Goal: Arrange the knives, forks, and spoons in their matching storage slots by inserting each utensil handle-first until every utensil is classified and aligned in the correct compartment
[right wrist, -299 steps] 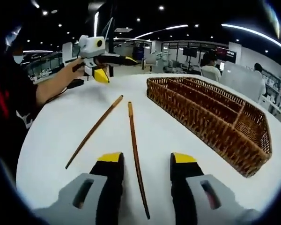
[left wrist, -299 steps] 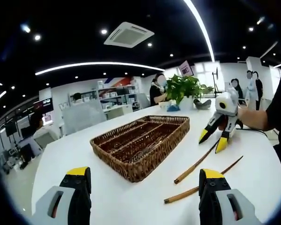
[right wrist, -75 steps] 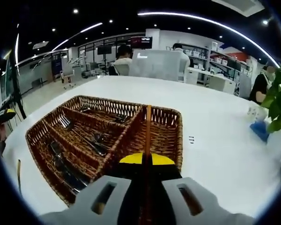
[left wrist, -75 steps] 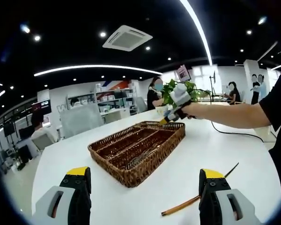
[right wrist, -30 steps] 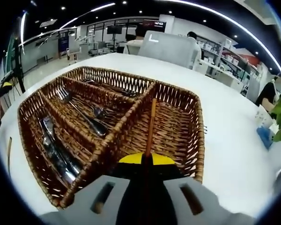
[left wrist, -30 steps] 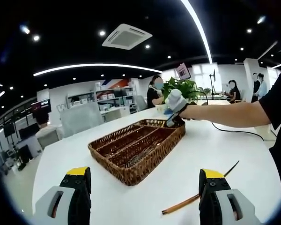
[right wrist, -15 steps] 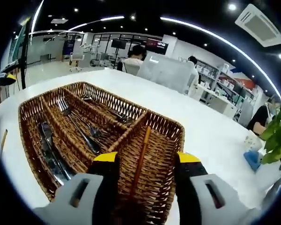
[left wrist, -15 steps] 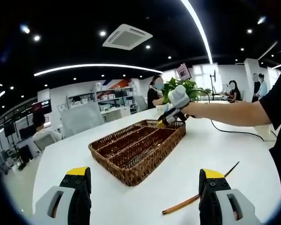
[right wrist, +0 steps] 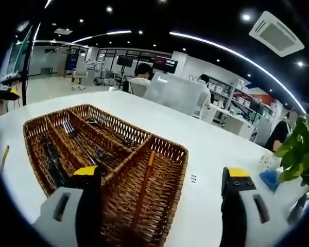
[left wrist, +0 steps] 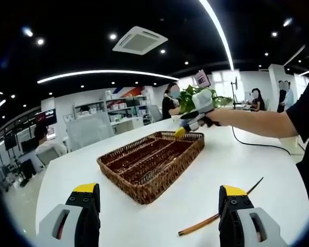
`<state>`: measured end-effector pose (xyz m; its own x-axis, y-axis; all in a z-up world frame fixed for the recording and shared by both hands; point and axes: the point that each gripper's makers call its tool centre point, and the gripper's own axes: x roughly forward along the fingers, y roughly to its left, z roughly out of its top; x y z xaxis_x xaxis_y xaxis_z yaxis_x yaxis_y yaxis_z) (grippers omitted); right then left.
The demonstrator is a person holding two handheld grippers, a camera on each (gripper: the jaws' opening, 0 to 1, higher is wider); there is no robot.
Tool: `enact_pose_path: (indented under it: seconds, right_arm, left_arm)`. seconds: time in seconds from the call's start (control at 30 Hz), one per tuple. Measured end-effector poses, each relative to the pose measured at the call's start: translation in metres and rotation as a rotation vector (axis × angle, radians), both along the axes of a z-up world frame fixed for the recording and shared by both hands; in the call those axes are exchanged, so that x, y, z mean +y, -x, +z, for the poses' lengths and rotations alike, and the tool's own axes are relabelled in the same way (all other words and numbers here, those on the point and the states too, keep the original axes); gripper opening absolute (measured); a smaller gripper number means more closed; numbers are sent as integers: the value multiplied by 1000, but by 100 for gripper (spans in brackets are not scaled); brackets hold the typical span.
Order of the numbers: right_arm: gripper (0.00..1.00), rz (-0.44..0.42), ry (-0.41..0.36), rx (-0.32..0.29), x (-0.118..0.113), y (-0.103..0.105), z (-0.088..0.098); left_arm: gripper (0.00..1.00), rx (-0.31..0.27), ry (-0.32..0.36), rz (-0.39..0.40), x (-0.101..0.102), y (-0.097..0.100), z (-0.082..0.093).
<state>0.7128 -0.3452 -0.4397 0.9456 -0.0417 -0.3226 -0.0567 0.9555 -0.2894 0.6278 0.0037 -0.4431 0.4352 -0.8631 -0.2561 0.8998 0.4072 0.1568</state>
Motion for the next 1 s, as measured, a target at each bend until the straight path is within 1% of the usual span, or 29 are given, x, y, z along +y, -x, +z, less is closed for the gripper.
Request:
enact_pose_path:
  seconds: [0.1,0.13,0.17,0.3,0.4,0.47,0.5,0.57,0.83,0.93,1.0]
  right_arm:
    - [99,20,-12,-39,2,7,10]
    - [99,20,-14,-42,2,9,11]
    - [99,28,-17,-56,2,14,17]
    - [99,76,-41,-102,9,27,32]
    - [99,118,-65,-123,16,39,39]
    - [99,141,-42,-95,19,48,35]
    - [99,147,-25,-103,20,52,36]
    - [99,157,-23,-113,23,61,37]
    - [99,201,-83,-170,27,92,44]
    - [99,207,-104,-177,29,103,43]
    - [99,219,-133,-184,35,112,44]
  left_arm:
    - [100,-1,0,-2,0,0,0]
    - [100,-1,0,-2,0,0,0]
    - [100,-1,1,-2,0,0,0]
    - [100,-3,-1,-2,0,0,-1]
    - [100,1,-2,5,1,-1,-1]
    - [100,3,-5,6,2,-1,-2]
    - [100,4,-3,6,2,-1,-2]
    - [100,3,-3,8,2,-2,-2]
    - [100,4,-9,4,4,-2,-3]
    - [100,5,-5,10,6,-4,-3]
    - [100,6,-3,10,6,-4,-3]
